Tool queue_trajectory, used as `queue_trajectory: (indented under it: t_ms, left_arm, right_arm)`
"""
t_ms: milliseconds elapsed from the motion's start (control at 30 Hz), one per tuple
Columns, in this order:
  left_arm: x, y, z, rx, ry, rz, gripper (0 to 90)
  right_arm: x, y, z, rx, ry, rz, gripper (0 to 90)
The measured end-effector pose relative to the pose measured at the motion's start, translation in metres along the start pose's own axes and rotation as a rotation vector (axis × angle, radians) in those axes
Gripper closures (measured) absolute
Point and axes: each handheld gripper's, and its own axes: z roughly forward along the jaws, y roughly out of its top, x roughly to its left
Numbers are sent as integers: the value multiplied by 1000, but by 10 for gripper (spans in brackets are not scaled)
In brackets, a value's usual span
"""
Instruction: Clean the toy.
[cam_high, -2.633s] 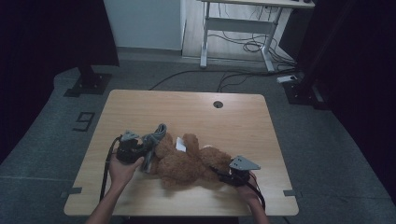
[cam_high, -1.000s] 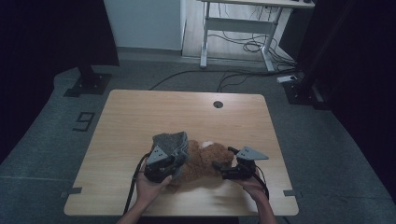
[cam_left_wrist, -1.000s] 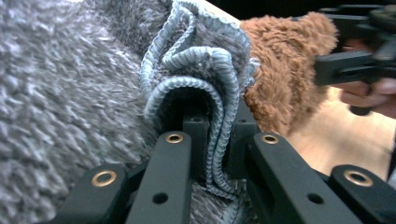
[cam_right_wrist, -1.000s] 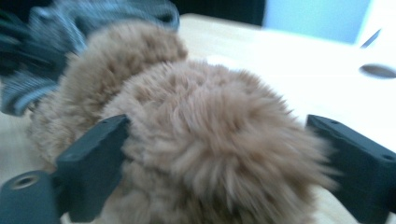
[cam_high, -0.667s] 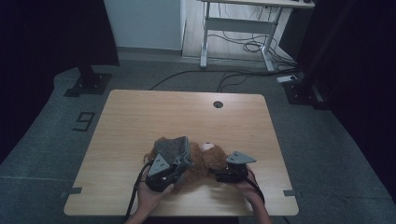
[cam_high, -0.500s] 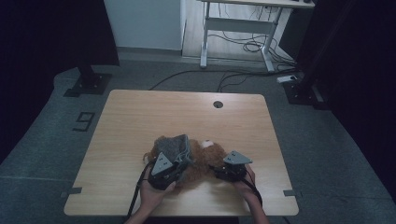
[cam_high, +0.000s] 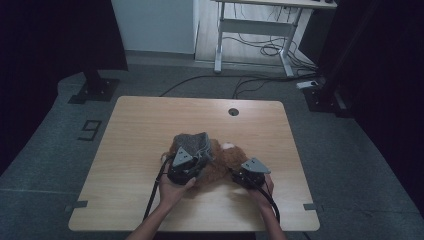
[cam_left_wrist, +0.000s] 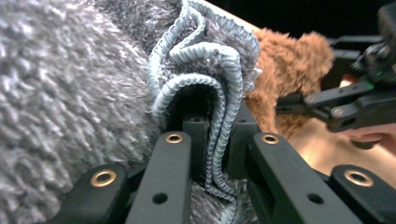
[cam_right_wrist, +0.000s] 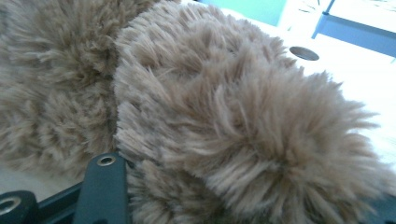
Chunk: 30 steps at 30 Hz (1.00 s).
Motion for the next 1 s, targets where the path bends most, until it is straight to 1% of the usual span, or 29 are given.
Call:
queue_trajectory:
  t_ms: [33, 67, 100, 133, 200, 233, 300, 333, 400, 467, 533, 600, 633, 667, 700, 733, 767, 833, 867, 933, 1000]
  left_arm:
    - [-2, 4, -5, -3, -5, 6, 811]
    - [-5, 9, -9, -11, 1, 17, 810]
    - [-8, 14, -15, -27, 8, 28, 810]
    - [-12, 21, -20, -49, 5, 36, 811]
    - [-21, 35, -29, -93, -3, 54, 810]
    - [-26, 42, -31, -109, -10, 64, 809]
    - [-38, 55, -32, -126, -31, 94, 808]
    - [-45, 61, -30, -126, -43, 105, 808]
    - [-59, 69, -19, -108, -65, 134, 807]
    - [-70, 72, 1, -64, -73, 158, 805]
    - [-75, 69, 26, 6, -71, 157, 804]
    - [-75, 61, 50, 80, -36, 164, 802]
    - [-72, 55, 61, 117, -19, 160, 800]
    - [-67, 49, 69, 139, -22, 146, 799]
    - [-62, 43, 72, 125, -38, 125, 800]
    - [-58, 39, 71, 111, -48, 107, 802]
    - [-55, 38, 67, 107, -44, 99, 804]
    - [-48, 37, 57, 102, -26, 103, 806]
    - [-43, 36, 52, 98, -25, 91, 807]
    - [-33, 35, 41, 89, -41, 53, 807]
    - [-26, 35, 30, 72, -34, 45, 807]
  right_arm:
    - [0, -1, -2, -3, 10, 4, 407]
    - [0, -1, -3, -9, 22, 13, 404]
    - [-1, -2, -5, -15, 36, 19, 398]
    - [-3, -3, -7, -19, 50, 30, 394]
    - [-6, -4, -9, -27, 72, 55, 387]
    - [-7, -4, -10, -31, 84, 59, 383]
    - [-8, -5, -12, -38, 95, 60, 382]
    - [-9, -5, -12, -39, 99, 61, 382]
    - [-9, -5, -12, -43, 100, 58, 381]
    - [-9, -5, -12, -43, 101, 59, 382]
    - [-9, -6, -13, -44, 104, 54, 382]
    - [-8, -6, -14, -50, 105, 49, 382]
    - [-8, -7, -14, -53, 106, 42, 382]
    - [-8, -8, -15, -57, 107, 39, 382]
    - [-8, -9, -15, -48, 104, 34, 382]
    - [-8, -10, -14, -37, 97, 33, 382]
    - [-9, -10, -14, -42, 99, 32, 383]
    - [-9, -10, -14, -40, 101, 34, 384]
    - [-9, -9, -13, -40, 102, 39, 385]
    - [-8, -9, -13, -42, 101, 37, 387]
    - [-7, -8, -13, -43, 97, 30, 389]
